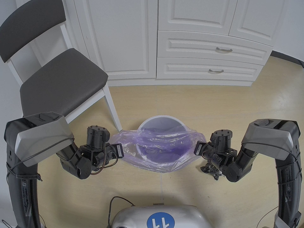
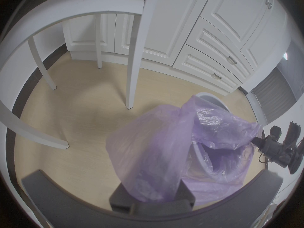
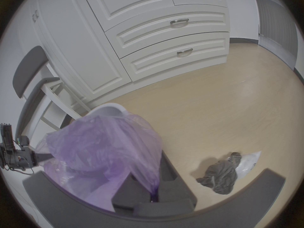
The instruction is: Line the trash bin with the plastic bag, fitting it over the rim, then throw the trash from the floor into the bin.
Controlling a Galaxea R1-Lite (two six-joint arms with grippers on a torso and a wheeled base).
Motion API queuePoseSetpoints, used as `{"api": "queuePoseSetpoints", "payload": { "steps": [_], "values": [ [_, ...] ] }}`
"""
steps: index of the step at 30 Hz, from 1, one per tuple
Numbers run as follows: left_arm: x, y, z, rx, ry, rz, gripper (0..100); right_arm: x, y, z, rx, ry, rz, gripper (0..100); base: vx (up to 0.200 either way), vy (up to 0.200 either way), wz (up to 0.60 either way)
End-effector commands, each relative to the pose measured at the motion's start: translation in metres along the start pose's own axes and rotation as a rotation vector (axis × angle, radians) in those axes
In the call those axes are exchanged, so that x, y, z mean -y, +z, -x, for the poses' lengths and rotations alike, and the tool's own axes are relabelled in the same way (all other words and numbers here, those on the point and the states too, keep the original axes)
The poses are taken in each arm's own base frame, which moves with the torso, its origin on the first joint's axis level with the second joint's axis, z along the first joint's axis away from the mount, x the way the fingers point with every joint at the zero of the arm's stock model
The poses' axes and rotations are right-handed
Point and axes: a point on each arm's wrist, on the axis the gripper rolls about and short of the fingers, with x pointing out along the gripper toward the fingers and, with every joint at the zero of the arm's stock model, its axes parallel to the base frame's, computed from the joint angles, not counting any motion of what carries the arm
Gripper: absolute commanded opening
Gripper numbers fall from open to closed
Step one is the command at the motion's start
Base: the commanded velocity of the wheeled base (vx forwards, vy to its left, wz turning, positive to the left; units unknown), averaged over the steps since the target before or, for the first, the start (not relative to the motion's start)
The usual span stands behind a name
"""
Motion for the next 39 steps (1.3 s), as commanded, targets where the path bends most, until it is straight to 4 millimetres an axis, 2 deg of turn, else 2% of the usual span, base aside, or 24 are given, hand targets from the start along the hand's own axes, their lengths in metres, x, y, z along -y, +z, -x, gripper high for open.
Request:
{"api": "queuePoseSetpoints", "payload": {
  "steps": [1,13,39],
  "values": [
    [0.005,-0.009,-0.004,-0.024,-0.007,-0.011,0,0.010,0.003,0.002,-0.021,-0.034,0.024,0,0.000,0.000,0.00],
    [0.014,-0.017,-0.002,-0.034,-0.028,-0.029,0,0.013,0.003,0.011,-0.067,-0.052,0.081,0,0.000,0.000,0.00],
    [0.019,-0.020,0.006,-0.047,-0.036,-0.048,0,0.019,0.002,0.026,-0.118,-0.071,0.178,0,0.000,0.000,0.00]
  ]
}}
